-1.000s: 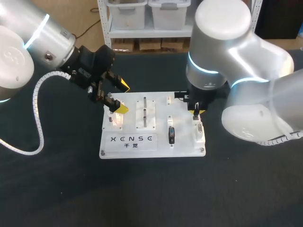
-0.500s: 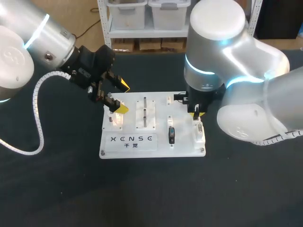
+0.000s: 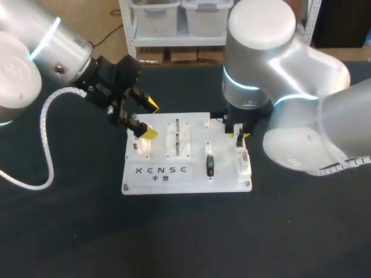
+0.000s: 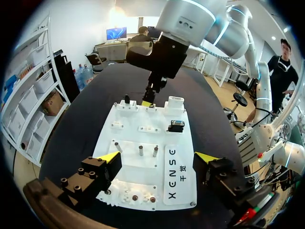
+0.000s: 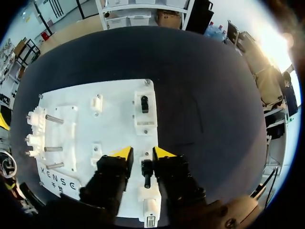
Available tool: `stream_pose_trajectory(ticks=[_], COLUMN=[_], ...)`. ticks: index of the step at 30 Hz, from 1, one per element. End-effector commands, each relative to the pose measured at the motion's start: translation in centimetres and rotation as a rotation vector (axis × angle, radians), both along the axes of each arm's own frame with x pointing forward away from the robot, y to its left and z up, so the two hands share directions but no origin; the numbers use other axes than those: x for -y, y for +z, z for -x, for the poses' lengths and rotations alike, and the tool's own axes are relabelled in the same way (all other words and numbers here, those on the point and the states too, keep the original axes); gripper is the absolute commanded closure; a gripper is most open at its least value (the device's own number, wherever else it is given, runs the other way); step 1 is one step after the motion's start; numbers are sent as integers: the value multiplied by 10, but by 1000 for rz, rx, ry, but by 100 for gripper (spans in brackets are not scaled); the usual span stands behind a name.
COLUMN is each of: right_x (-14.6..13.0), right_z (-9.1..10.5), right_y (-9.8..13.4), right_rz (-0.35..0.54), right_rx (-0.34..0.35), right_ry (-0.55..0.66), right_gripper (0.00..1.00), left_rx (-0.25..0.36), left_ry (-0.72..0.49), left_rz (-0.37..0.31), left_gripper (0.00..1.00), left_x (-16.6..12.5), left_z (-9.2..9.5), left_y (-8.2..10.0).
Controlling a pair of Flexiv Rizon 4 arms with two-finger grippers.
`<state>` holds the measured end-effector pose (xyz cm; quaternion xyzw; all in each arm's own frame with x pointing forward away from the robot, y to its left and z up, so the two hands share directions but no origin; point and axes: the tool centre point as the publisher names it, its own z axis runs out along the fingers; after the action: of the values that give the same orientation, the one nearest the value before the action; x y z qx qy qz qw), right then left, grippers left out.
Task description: Insert the USB connector, Ethernet cable, and multi-pin plug into their matching sockets one by one.
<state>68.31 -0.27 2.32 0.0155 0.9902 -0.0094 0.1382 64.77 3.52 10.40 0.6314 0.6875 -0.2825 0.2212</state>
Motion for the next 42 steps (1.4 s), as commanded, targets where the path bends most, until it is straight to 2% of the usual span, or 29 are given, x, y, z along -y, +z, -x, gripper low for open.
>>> stream_pose_trajectory(ticks=[1, 6, 9, 20, 30, 31, 34, 35, 38, 42], right_x=[-7, -26, -40, -69, -76, -76, -77, -77, -77, -76], right_z=[13, 23, 32, 65, 81, 82, 84, 84, 84, 84], right_y=[15, 34, 40, 28, 11, 8, 2, 0, -8, -14], right_rz=[28, 42, 36, -2, -22, -26, -25, -23, -19, -18], right_rx=[68, 116, 122, 28, -37, -45, -57, -60, -73, -84], right_ry=[-9, 18, 34, 54, 50, 50, 54, 55, 47, 45], right_gripper=[0, 0, 0, 0, 0, 7, 18, 24, 50, 57], left_rx=[2, 2, 2, 2, 2, 2, 2, 2, 2, 2], left_ry=[0, 0, 0, 0, 0, 0, 0, 0, 0, 0], left_rz=[2, 2, 2, 2, 2, 2, 2, 2, 2, 2], left_gripper=[0, 0, 0, 0, 0, 0, 0, 0, 0, 0], left_x=[0, 0, 0, 0, 0, 0, 0, 0, 0, 0], left_z=[1, 1, 1, 1, 1, 1, 1, 1, 1, 1], left_y=[-1, -1, -1, -1, -1, -1, -1, -1, -1, -1])
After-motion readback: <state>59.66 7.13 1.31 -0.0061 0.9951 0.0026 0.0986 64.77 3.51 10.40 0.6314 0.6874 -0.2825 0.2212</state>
